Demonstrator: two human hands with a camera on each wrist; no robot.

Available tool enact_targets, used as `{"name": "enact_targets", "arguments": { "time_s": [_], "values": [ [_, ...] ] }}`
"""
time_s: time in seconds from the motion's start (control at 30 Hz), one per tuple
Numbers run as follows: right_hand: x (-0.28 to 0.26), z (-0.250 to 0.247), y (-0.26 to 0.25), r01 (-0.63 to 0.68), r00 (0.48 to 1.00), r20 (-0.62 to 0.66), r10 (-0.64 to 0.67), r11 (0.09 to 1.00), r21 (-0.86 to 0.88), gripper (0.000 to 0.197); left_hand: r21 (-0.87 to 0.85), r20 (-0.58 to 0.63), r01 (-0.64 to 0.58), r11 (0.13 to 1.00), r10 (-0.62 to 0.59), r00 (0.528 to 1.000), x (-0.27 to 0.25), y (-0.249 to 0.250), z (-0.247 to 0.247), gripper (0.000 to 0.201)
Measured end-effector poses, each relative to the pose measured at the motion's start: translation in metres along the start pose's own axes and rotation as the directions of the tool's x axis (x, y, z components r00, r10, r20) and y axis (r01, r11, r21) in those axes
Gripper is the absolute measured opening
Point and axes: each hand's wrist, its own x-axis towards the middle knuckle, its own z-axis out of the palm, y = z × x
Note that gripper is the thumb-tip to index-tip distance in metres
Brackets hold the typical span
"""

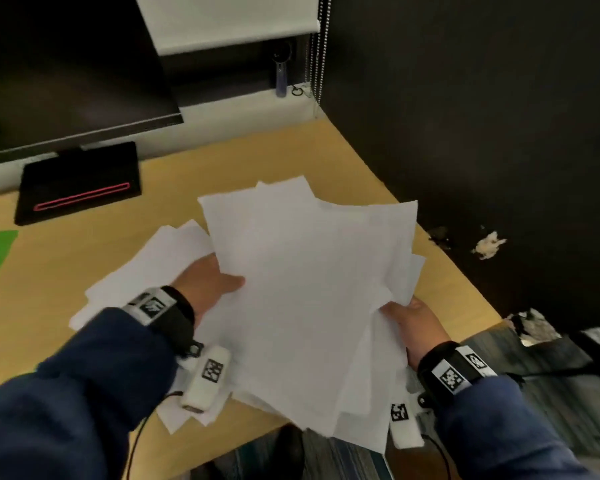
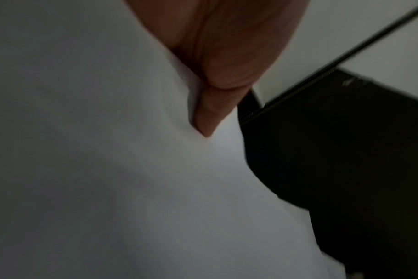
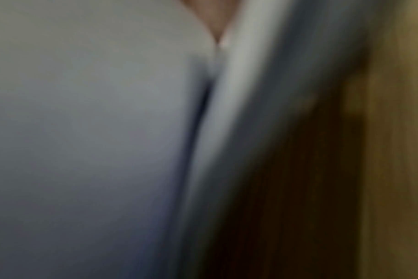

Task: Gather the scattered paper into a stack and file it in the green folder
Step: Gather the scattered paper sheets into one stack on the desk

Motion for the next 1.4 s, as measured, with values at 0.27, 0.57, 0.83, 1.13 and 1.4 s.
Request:
{"name": "enact_targets", "arguments": {
  "time_s": [0.27, 0.57, 0.83, 1.13, 1.4],
  "values": [
    [-0.007, -0.001, -0.007, -0.013, 0.996, 0.084, 0.005, 0.996, 0.094, 0.041, 0.158, -0.218, 0.121, 0.98, -0.085, 0.972, -0.001, -0.014, 0.055, 0.066],
    [0.003, -0.002, 0.003, 0.039, 0.989, 0.141, -0.051, 0.995, 0.087, 0.045, 0.011, -0.149, 0.088, 0.996, -0.086, 0.985, 0.009, -0.009, 0.017, 0.04],
    [0.002, -0.003, 0.004, 0.04, 0.986, 0.153, -0.061, 0.99, 0.135, 0.049, 0.321, 0.036, 0.08, 0.944, -0.097, 0.995, 0.018, 0.01, 0.03, 0.031],
    [-0.003, 0.003, -0.003, 0.035, 0.995, 0.084, -0.044, 0.993, 0.114, 0.033, 0.296, -0.045, -0.114, 0.949, 0.133, 0.99, 0.005, -0.003, 0.058, 0.034],
    [-0.009, 0.004, -0.012, -0.001, 0.998, 0.064, -0.003, 0.998, 0.069, 0.028, 0.136, -0.135, -0.067, 0.988, 0.086, 0.987, -0.019, -0.013, 0.08, 0.058]
  ]
}}
